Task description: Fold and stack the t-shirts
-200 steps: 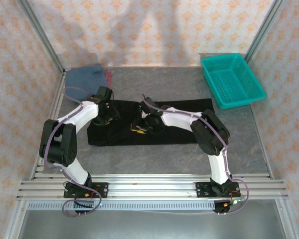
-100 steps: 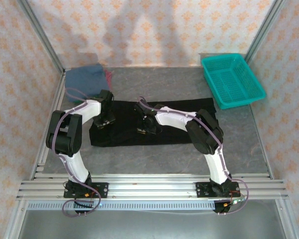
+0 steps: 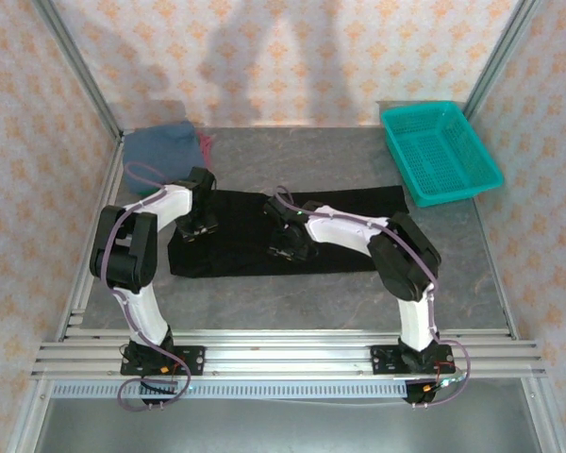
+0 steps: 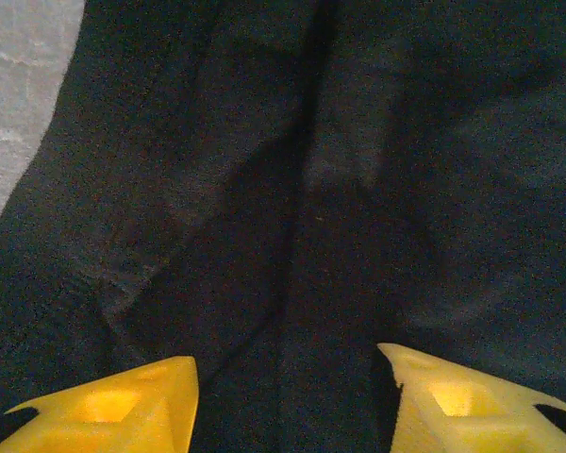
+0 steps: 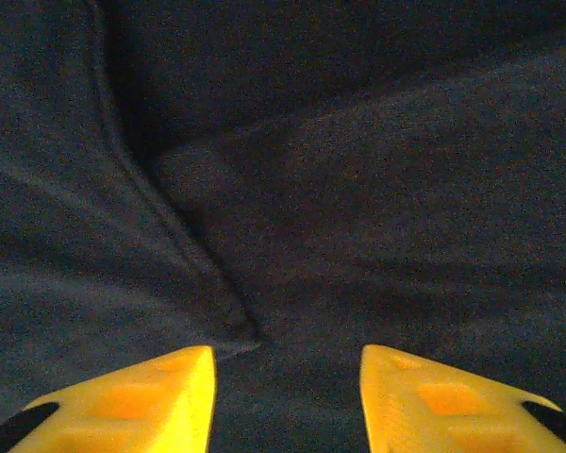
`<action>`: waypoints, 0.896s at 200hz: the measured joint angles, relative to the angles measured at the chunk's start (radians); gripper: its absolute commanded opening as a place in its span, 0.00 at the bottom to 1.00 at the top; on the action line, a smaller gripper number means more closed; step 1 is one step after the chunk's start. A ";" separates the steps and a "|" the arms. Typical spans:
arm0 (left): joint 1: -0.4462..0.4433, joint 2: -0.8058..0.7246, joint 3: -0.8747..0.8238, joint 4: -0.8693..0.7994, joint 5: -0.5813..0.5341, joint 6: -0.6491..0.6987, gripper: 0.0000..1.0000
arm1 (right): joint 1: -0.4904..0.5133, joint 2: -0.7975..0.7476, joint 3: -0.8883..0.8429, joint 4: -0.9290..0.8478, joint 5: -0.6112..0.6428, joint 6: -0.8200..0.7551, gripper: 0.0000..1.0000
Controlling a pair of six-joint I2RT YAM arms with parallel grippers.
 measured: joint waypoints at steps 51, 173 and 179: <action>0.002 -0.261 0.166 -0.052 0.102 0.006 0.70 | -0.135 -0.309 0.010 -0.129 0.022 -0.166 0.77; -0.021 -0.546 -0.109 -0.261 0.025 -0.069 0.06 | -0.713 -0.348 -0.212 -0.335 0.150 -0.579 0.00; -0.027 -0.526 -0.119 -0.253 0.025 -0.073 0.05 | -0.713 -0.331 -0.217 -0.323 0.148 -0.583 0.00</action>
